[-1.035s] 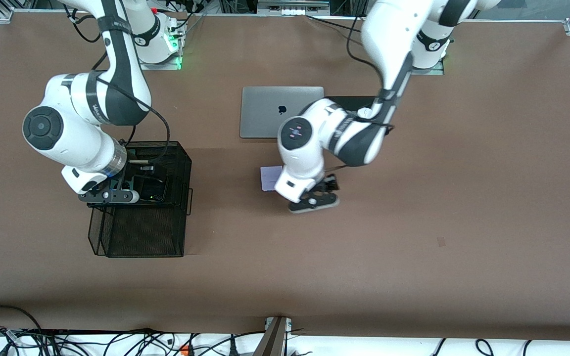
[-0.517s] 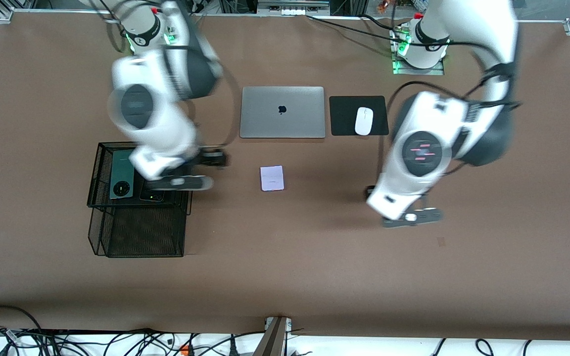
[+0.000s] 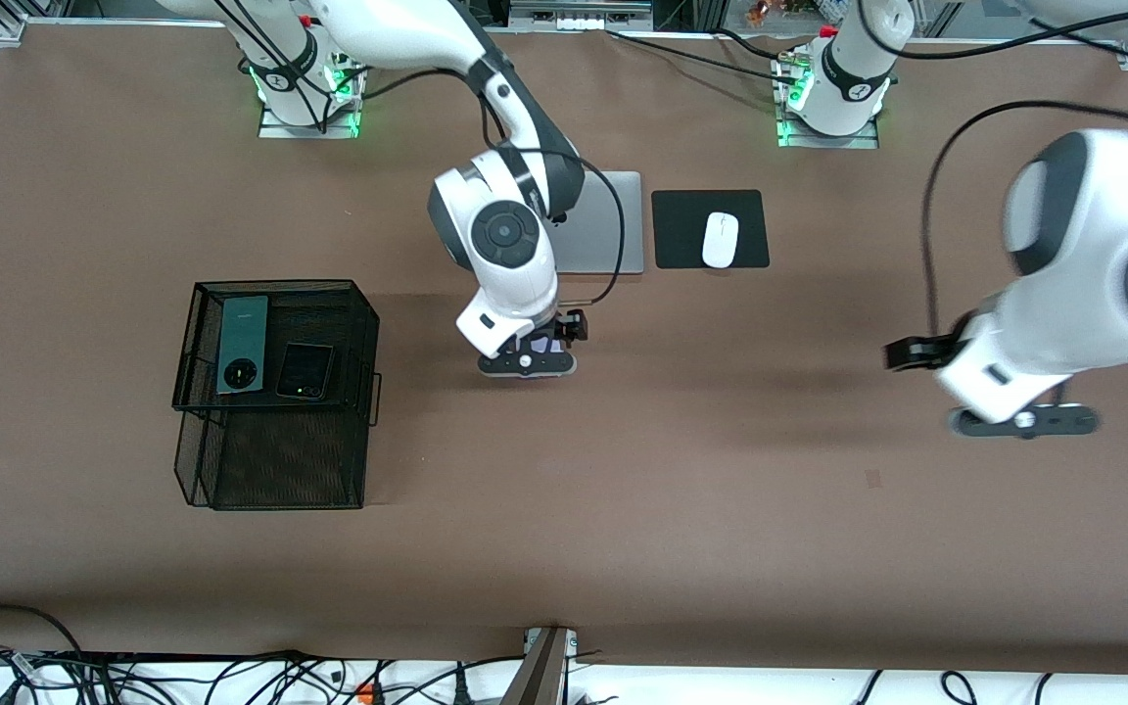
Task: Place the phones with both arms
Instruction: 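Reach the right gripper to the white phone while the left gripper withdraws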
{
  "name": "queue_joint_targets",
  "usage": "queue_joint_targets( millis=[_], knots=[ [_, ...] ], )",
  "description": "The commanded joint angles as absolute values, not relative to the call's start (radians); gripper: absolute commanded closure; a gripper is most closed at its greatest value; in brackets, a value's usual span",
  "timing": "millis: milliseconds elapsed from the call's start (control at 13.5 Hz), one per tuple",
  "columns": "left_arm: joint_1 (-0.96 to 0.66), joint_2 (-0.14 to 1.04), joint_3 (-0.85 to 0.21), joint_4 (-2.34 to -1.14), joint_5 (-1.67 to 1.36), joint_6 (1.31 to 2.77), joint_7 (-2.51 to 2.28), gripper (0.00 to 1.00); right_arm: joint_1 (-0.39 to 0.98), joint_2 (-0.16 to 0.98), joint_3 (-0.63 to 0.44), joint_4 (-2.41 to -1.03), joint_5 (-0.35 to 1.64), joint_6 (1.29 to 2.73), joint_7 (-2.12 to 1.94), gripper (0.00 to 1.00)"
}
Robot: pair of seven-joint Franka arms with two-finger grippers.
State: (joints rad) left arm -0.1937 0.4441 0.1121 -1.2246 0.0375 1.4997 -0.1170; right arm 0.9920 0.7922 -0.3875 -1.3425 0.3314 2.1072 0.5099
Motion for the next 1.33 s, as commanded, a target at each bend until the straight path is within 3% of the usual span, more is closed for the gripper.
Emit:
queue_joint_targets(
  millis=[0,591,1035,1257],
  knots=[
    [-0.152,0.365,0.1,-1.266,0.02,1.489,-0.075,0.0,1.015,0.837,-0.39,-1.333,0.328,2.167,0.491,0.0],
    [-0.132,0.174,0.097,-1.272,-0.003,1.376,-0.012,0.0,1.028,0.874,-0.387,-1.407,0.328,2.232,0.337,0.0],
    [-0.132,0.087,0.084,-1.405,-0.098,1.436,-0.037,0.0,1.035,0.873,-0.387,-1.459,0.328,2.301,0.336,0.0],
    [-0.133,0.008,0.065,-1.527,-0.094,1.486,-0.038,0.0,1.04,0.874,-0.387,-1.468,0.328,2.303,0.334,0.0]
  ],
)
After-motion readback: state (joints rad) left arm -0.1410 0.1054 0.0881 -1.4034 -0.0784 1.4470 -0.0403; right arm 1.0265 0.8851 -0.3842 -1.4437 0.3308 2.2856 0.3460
